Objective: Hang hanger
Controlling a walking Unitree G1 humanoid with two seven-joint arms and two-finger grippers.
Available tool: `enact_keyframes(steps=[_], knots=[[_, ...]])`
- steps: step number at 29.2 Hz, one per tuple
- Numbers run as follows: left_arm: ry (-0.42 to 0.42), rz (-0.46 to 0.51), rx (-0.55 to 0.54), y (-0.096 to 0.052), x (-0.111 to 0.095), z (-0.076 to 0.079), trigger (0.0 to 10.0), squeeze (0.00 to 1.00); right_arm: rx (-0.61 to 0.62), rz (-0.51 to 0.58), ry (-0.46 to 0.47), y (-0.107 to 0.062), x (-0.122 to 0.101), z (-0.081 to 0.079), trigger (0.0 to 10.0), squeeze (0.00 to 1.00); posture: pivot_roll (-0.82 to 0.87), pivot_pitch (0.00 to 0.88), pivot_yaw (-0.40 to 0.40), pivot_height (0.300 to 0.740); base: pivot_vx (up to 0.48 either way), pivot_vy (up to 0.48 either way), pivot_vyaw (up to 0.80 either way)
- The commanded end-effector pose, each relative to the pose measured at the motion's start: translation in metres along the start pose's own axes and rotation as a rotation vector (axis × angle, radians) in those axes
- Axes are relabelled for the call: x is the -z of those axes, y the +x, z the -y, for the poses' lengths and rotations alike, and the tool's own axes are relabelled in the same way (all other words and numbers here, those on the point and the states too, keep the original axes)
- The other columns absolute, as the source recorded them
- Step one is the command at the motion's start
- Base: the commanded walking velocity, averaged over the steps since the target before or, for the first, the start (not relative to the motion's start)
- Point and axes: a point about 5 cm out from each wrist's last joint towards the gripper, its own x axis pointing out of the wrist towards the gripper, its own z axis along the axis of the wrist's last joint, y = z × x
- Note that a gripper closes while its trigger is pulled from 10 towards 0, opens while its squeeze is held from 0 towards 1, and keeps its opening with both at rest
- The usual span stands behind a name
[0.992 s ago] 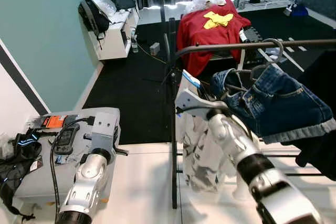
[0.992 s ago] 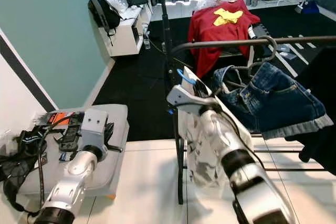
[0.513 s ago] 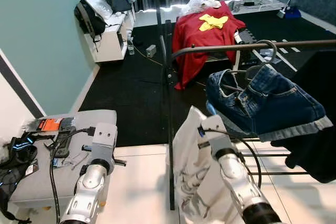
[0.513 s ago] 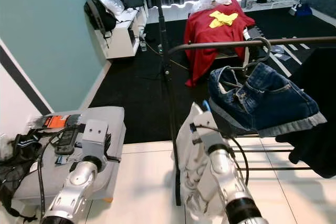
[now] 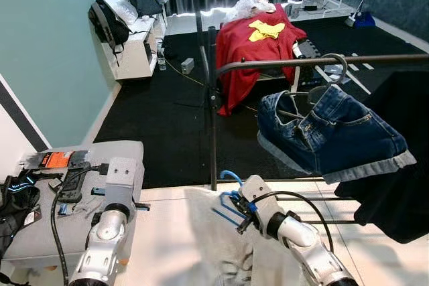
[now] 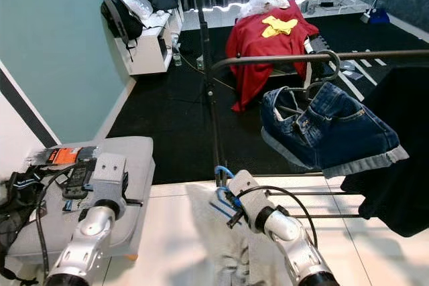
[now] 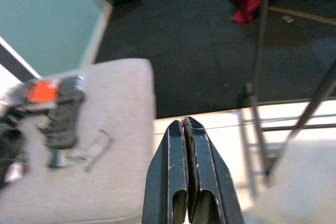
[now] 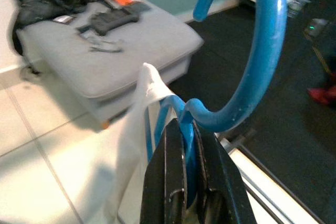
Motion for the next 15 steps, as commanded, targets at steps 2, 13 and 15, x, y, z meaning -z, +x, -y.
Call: enact_keyframes(steps=[2, 13, 15], knots=[[-0.062, 0.0, 0.029, -0.001, -0.001, -0.002, 10.0, 0.0, -0.039, 0.074, 0.007, 0.002, -0.016, 0.002, 0.0, 0.0, -0.01, 0.036, 0.041, 0.74, 0.0, 0.0, 0.0], [-0.243, 0.247, 0.425, -0.009, -0.051, 0.003, 10.0, 1.0, -0.159, 0.228, -0.006, -0.034, -0.081, 0.075, 0.0, 0.0, -0.05, 0.041, 0.01, 0.74, 0.0, 0.0, 0.0], [-0.246, 0.249, 0.462, -0.014, -0.052, 0.003, 10.0, 1.0, -0.158, 0.24, -0.016, -0.037, -0.088, 0.081, 0.0, 0.0, -0.05, 0.04, 0.005, 0.74, 0.0, 0.0, 0.0]])
